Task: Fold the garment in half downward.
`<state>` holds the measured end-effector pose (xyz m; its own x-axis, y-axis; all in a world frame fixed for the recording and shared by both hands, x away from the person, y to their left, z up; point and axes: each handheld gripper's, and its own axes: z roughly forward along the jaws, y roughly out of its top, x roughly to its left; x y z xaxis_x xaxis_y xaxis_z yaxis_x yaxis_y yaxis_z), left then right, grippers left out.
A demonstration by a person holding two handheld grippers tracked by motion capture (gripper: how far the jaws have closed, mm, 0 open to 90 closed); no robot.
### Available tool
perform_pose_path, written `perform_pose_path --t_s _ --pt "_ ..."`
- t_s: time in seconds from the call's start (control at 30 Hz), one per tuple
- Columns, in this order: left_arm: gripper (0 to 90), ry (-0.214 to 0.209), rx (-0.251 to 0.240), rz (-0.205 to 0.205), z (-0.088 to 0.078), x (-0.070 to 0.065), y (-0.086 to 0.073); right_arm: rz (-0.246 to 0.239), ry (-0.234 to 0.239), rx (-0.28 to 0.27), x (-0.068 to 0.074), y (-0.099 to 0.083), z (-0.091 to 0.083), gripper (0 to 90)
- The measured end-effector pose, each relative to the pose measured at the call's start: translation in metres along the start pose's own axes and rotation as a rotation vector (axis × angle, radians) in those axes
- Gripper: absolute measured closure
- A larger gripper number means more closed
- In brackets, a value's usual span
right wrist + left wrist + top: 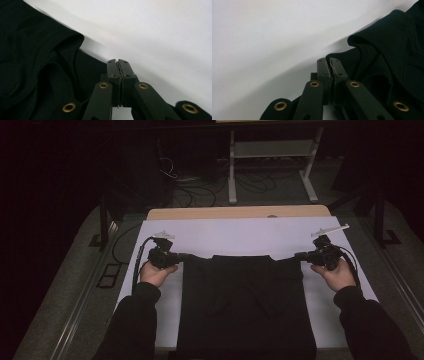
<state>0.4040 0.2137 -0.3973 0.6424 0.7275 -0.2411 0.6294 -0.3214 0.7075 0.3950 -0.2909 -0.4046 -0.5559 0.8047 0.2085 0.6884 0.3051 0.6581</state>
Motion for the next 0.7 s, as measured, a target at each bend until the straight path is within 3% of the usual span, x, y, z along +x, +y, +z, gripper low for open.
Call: perform_pose_path --t_s 0.5,0.7 --pt "86.8 -0.009 -0.013 -0.021 0.001 0.010 0.013 0.001 0.004 -0.032 -0.008 0.018 0.000 87.2" --pt "86.8 0.010 -0.023 -0.015 -0.003 0.011 0.023 0.006 -0.011 -0.038 -0.010 0.026 -0.002 87.2"
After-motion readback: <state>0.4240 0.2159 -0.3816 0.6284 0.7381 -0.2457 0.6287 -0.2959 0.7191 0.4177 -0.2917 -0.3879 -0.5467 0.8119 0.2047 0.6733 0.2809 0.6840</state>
